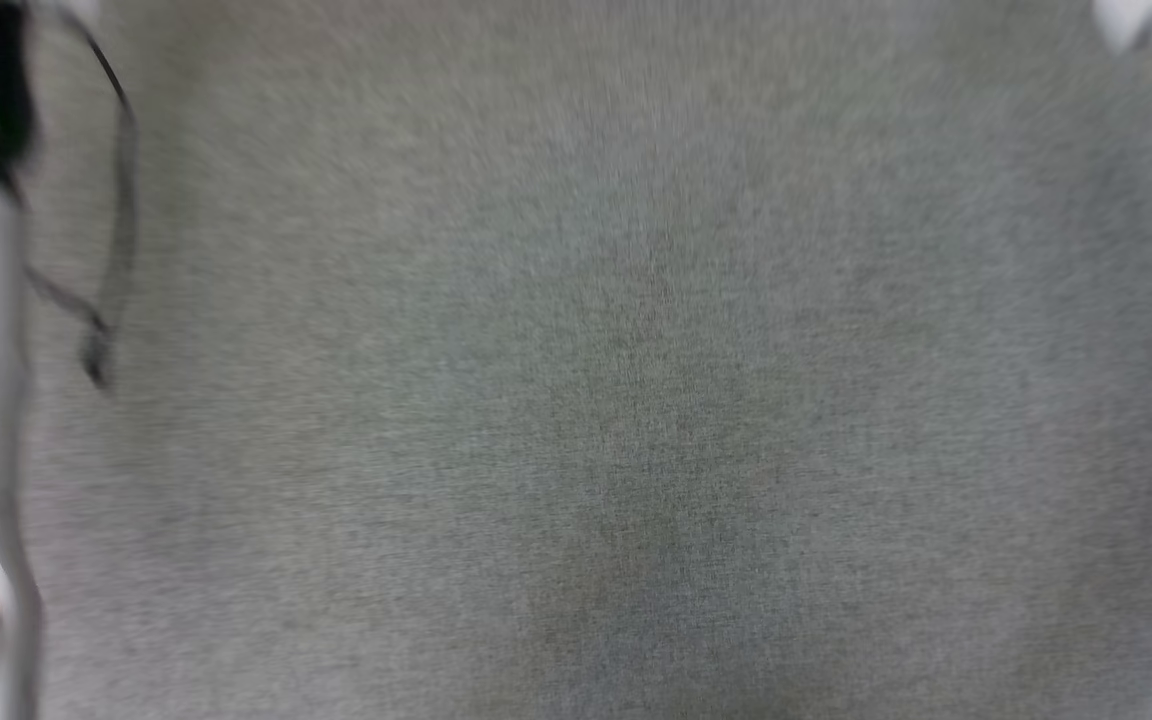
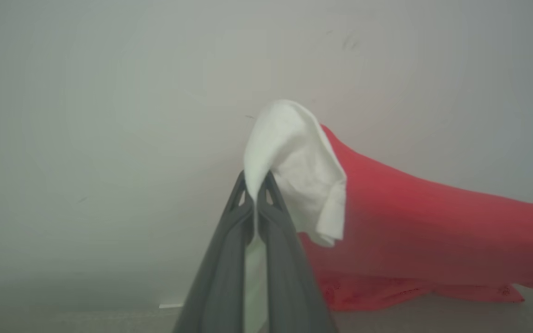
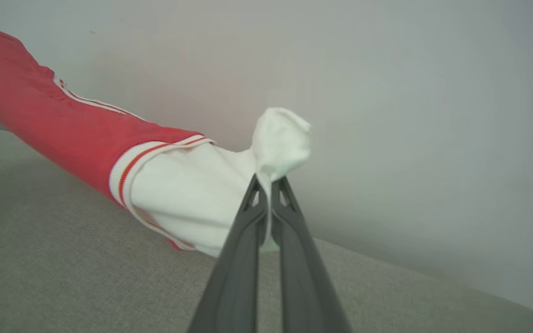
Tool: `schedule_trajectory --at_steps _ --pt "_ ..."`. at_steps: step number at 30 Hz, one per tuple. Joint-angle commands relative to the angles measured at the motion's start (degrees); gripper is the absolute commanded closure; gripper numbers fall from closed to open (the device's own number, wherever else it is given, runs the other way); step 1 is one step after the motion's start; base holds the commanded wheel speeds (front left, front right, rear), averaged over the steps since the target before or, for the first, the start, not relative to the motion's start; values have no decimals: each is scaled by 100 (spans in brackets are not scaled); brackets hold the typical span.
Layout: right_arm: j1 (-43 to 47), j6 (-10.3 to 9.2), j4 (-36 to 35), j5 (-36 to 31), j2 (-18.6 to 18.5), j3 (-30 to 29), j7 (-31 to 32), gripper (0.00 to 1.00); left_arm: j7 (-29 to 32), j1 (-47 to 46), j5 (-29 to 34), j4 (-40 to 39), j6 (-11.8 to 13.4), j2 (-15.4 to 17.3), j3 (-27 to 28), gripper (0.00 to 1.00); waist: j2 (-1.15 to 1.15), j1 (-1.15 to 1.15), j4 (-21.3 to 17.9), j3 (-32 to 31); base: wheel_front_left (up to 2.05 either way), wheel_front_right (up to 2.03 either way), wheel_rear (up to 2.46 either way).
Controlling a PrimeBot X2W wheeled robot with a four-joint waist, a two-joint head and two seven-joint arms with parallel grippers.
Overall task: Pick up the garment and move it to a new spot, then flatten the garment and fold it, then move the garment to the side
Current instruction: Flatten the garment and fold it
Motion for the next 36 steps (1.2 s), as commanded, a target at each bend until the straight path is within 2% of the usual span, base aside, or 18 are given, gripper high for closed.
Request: schedule_trajectory --at_steps 1,5,8,17,25,29,31,32,33,34,35,36 --pt "476 -7 -157 55 -126 -54 18 100 -35 569 3 -238 -7 -28 75 100 0 0 130 -564 0 0 0" --pt "1826 -6 -629 223 -224 -263 93 100 -34 2104 47 -1009 37 -163 363 100 0 0 218 -1181 0 0 0" --pt "2807 -7 -962 291 -258 -481 207 100 -34 3181 172 -1529 172 -346 438 100 0 0 282 -1588 0 0 0" --pt "5655 -7 -1875 521 112 -1204 888 100 138 5825 301 -2336 584 -485 275 100 0 0 349 -2632 0 0 0" --pt "7713 -6 -2523 261 639 -1856 1752 100 641 7521 226 -3081 996 -500 145 100 0 0 359 -3262 0 0 0" --pt "8389 -6 -2751 -208 900 -2096 2122 100 804 8001 167 -3284 1074 -527 74 100 0 0 381 -3377 0 0 0" --pt "8484 -6 -2807 -376 943 -2112 2187 96 808 8082 135 -3308 1076 -533 80 100 0 0 387 -3384 0 0 0" --pt "8576 -6 -2835 -450 1036 -2133 2241 86 791 8136 134 -3317 1084 -528 78 100 0 0 395 -3391 0 0 0" --pt "8655 -6 -2861 -558 1094 -2152 2282 67 797 8188 138 -3312 1096 -536 58 100 0 0 405 -3398 0 0 0" --pt "8703 -7 -2879 -659 1127 -2167 2309 56 792 8223 114 -3315 1101 -573 39 100 0 0 418 -3399 0 0 0" --pt "8738 -6 -2889 -664 1215 -2190 2342 0 778 8241 121 -3316 1095 -590 11 100 0 0 443 -3398 0 0 0" --pt "8751 -6 -2911 -699 1264 -2207 2348 0 776 8251 132 -3307 1087 -602 -16 100 0 0 470 -3394 0 0 0"
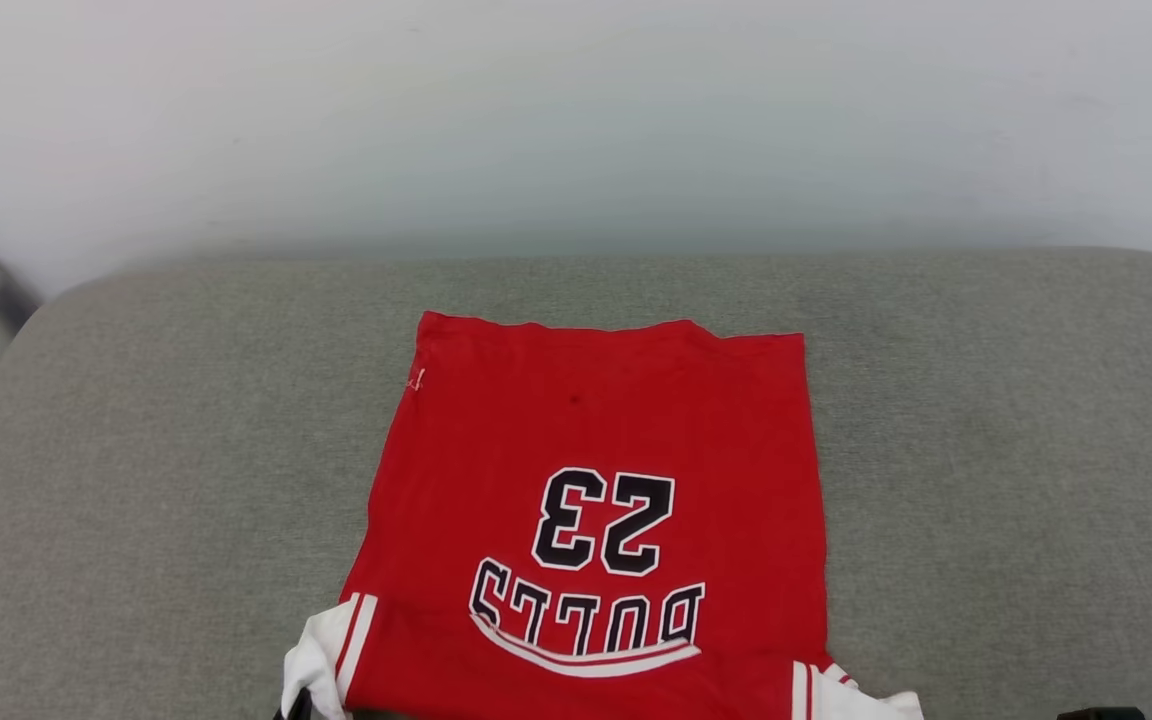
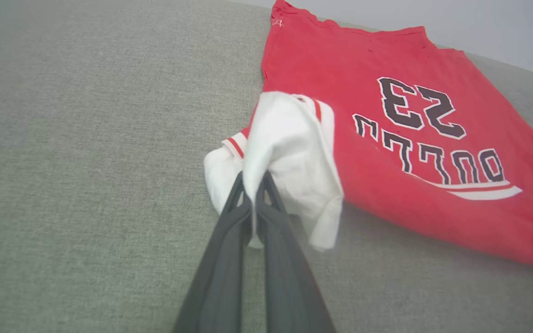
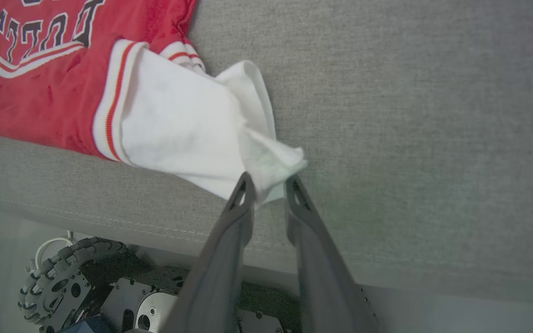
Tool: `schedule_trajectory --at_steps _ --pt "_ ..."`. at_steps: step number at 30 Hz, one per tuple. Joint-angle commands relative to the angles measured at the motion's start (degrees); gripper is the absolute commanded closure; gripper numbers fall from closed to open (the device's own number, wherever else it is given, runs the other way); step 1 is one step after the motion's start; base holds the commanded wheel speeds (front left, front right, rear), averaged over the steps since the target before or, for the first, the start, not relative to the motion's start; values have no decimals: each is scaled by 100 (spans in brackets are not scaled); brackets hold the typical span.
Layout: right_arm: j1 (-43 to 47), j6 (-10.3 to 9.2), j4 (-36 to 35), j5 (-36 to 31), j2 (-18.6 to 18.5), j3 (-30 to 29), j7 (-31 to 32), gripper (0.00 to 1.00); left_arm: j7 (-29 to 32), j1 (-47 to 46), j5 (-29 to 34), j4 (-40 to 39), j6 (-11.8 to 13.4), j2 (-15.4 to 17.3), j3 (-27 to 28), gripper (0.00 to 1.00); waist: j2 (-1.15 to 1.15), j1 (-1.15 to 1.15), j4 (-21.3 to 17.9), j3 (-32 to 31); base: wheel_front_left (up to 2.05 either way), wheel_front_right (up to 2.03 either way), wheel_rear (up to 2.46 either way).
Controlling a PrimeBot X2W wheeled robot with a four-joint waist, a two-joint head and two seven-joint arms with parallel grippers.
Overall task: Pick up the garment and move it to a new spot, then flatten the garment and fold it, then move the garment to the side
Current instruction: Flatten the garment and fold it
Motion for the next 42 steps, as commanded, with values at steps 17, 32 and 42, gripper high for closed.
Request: schedule_trajectory --at_steps 17,32,42 --pt "-3307 -6 980 -246 135 -1311 -266 0 -351 -806 262 -141 -143 -319 -434 100 0 2 771 911 0 0 0" --pt "-6556 -5 3269 -1146 -227 -1788 2240 0 -661 -1789 445 -448 -372 -865 -916 100 0 2 1721 2328 0 0 0" --pt "-6437 -4 3812 -1562 60 -1946 3249 100 -767 -1944 454 -285 -469 -1023 -980 100 0 2 1878 2392 0 0 0"
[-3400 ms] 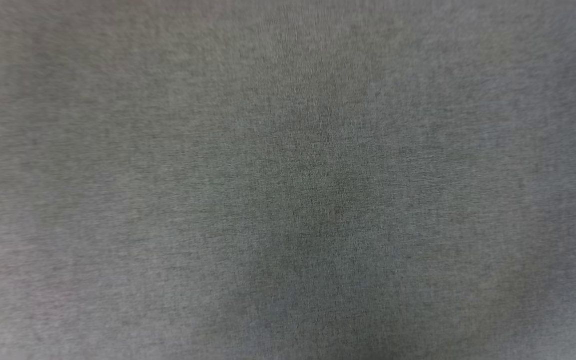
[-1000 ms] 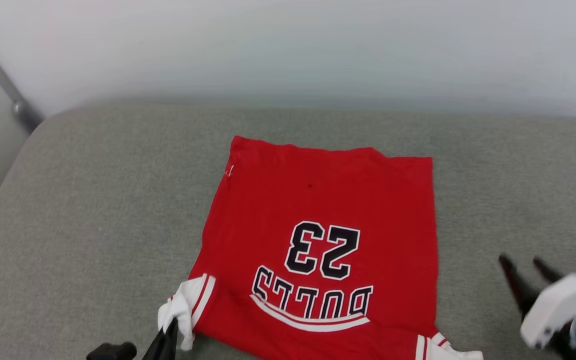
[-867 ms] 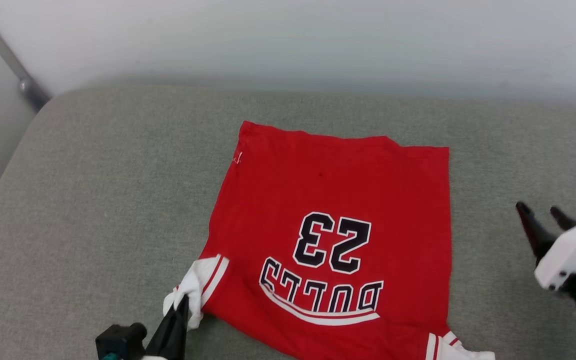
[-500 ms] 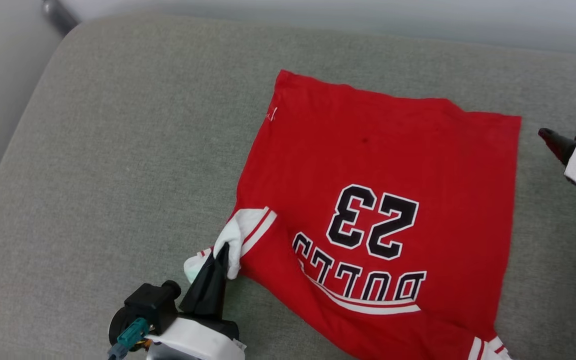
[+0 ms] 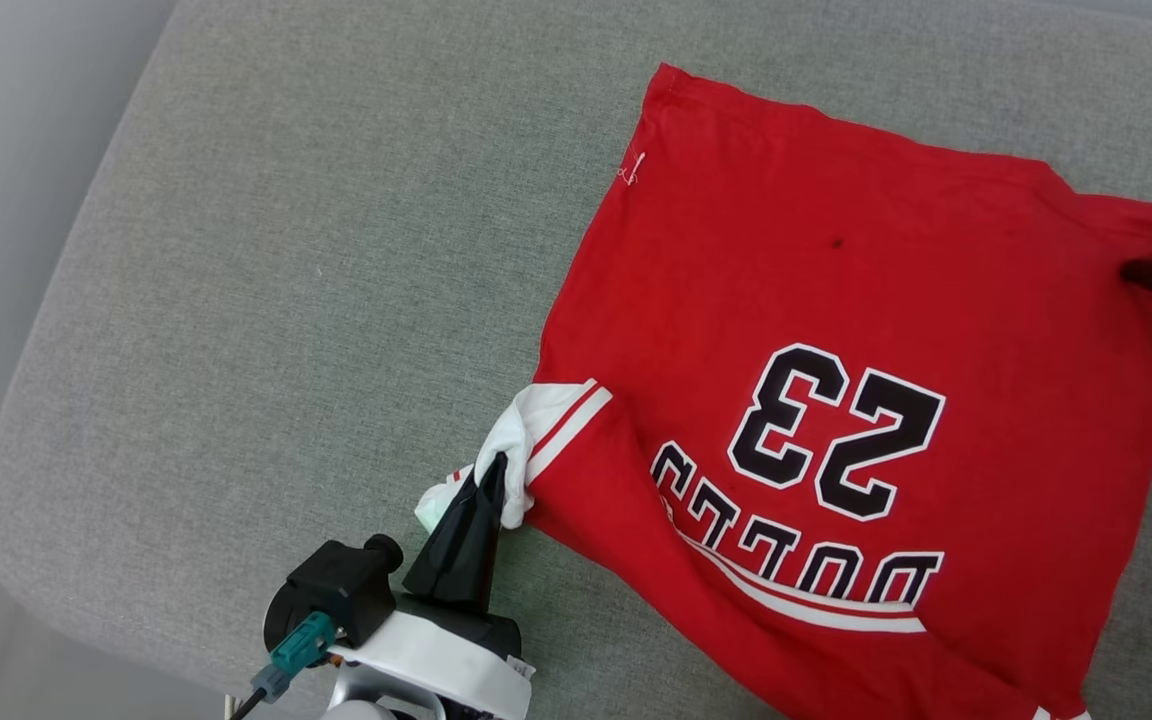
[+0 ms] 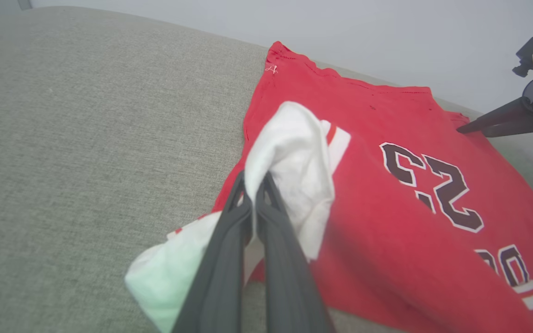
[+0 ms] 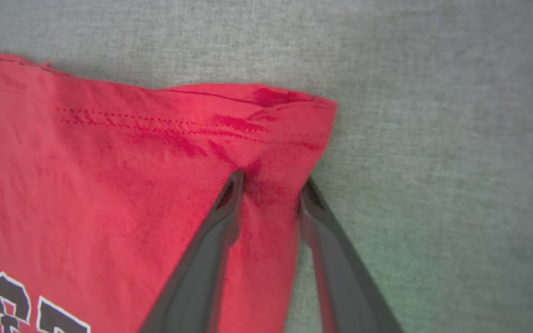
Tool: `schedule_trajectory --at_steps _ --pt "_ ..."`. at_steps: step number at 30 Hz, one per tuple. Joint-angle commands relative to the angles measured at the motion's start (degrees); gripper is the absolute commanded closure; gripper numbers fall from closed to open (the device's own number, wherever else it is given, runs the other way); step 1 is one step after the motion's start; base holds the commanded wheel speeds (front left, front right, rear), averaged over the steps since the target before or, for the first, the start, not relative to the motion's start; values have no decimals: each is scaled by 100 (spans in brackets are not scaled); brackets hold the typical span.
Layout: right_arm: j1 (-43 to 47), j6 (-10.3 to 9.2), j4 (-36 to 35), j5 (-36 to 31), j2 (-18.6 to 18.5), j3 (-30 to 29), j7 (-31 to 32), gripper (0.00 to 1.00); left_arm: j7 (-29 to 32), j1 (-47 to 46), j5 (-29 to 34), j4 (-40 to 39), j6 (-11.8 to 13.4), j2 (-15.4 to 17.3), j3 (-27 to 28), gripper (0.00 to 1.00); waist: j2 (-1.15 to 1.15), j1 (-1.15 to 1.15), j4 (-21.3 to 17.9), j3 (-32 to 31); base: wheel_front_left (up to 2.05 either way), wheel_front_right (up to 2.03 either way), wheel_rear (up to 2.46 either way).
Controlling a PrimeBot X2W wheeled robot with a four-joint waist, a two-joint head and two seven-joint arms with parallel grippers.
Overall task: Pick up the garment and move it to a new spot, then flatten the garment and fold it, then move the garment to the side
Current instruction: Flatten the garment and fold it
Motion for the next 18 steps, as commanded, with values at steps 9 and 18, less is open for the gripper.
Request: schedule_trajectory --at_steps 9,18 --pt "166 -2 -224 277 -159 246 -160 100 -52 69 -44 94 -6 84 93 100 0 -1 -187 -554 0 0 0" --pt "1007 -3 -1358 811 -720 786 63 100 67 407 -97 -21 128 312 223 100 0 -1 -849 -1429 0 0 0"
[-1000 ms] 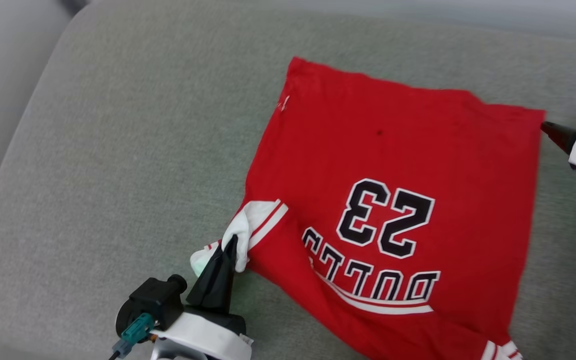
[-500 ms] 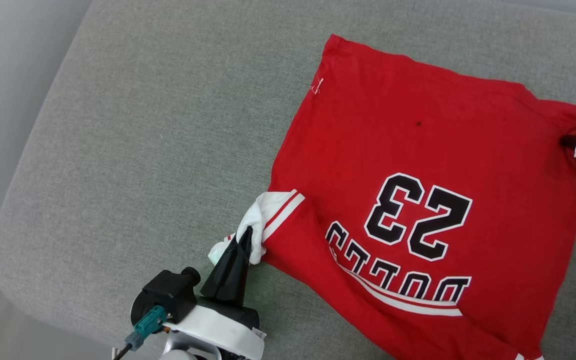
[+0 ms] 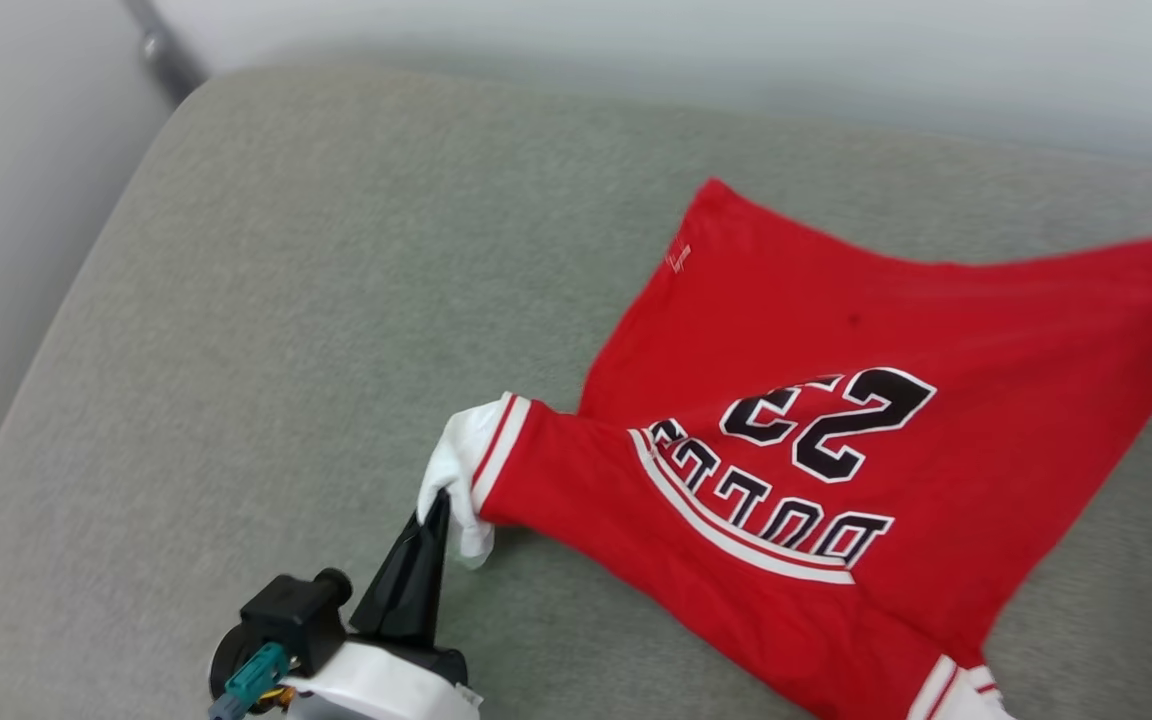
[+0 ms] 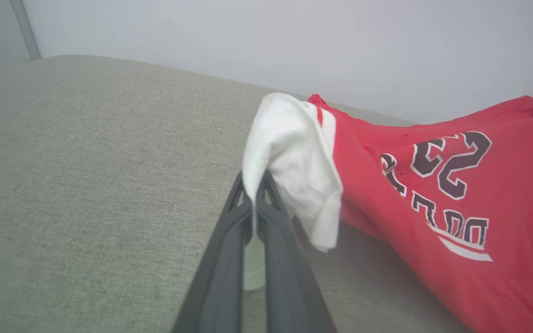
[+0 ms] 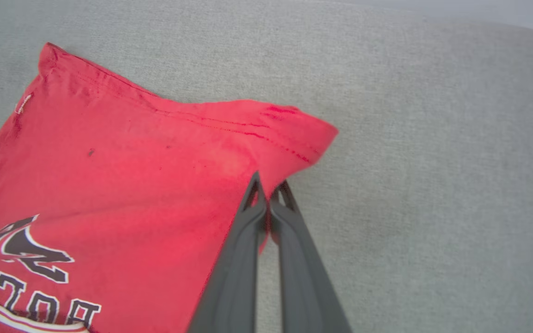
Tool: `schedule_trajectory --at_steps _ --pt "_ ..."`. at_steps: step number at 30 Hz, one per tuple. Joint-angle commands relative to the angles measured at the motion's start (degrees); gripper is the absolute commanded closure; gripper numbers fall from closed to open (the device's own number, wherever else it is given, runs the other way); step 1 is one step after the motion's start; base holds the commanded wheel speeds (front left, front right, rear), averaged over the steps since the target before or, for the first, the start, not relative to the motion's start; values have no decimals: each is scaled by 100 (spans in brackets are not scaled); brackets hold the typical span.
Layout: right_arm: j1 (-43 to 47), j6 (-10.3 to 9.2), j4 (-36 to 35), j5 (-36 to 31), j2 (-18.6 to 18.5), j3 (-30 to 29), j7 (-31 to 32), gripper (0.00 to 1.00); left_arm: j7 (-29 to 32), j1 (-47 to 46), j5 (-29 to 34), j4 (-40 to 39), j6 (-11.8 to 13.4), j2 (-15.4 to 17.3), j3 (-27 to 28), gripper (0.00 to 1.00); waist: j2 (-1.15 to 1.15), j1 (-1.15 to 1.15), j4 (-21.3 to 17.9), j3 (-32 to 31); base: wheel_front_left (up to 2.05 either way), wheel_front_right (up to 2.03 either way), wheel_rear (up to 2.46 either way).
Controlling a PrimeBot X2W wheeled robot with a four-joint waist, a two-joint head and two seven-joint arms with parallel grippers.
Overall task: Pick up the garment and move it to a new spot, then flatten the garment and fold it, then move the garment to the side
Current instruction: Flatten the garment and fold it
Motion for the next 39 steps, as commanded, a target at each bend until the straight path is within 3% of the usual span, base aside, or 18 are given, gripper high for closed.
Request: schedule_trajectory --at_steps 1,8,12,13,18,19,20,21,25,33,36,39 --pt "377 -4 -253 111 -121 58 72 100 32 115 -12 -61 44 57 32 100 0 0 -455 -414 0 0 0" --pt "2314 -4 -1528 388 -224 -260 265 100 195 361 -31 -199 133 297 106 100 0 0 -1180 -775 0 0 0" --pt "3672 -4 -1950 420 94 -592 249 100 272 468 -50 -183 183 395 167 100 0 0 -1502 -933 0 0 0" --pt "3672 -4 -1950 420 94 -592 249 100 272 468 -50 -183 183 395 167 100 0 0 -1502 -933 0 0 0" --pt "4947 -4 -1881 464 718 -776 65 100 357 597 -109 -154 212 492 209 100 0 0 -1826 -1093 0 0 0" --pt "5098 -4 -1804 509 869 -758 -6 71 370 611 -125 -139 210 510 218 100 0 0 -1885 -1121 0 0 0" --pt "5217 -4 -1753 518 959 -719 -85 3 387 621 -140 -137 200 523 219 100 0 0 -1929 -1140 0 0 0" --pt "5273 -4 -1701 568 1054 -706 -187 0 392 644 -143 -134 196 537 219 100 0 0 -1980 -1161 0 0 0" --pt "5189 -4 -1712 705 1179 -546 -960 0 447 709 -159 -168 213 585 198 100 0 0 -2112 -1213 0 0 0" --pt "4127 -4 -1733 843 789 -150 -3237 0 525 554 -123 -309 228 627 149 100 0 0 -2088 -1059 0 0 0" --pt "3609 -4 -1533 939 635 145 -3524 0 524 465 -99 -356 215 610 112 100 0 0 -1994 -911 0 0 0" --pt "3049 -4 -1301 1028 427 514 -3252 0 500 298 -87 -404 172 574 54 100 0 0 -1845 -680 0 0 0"
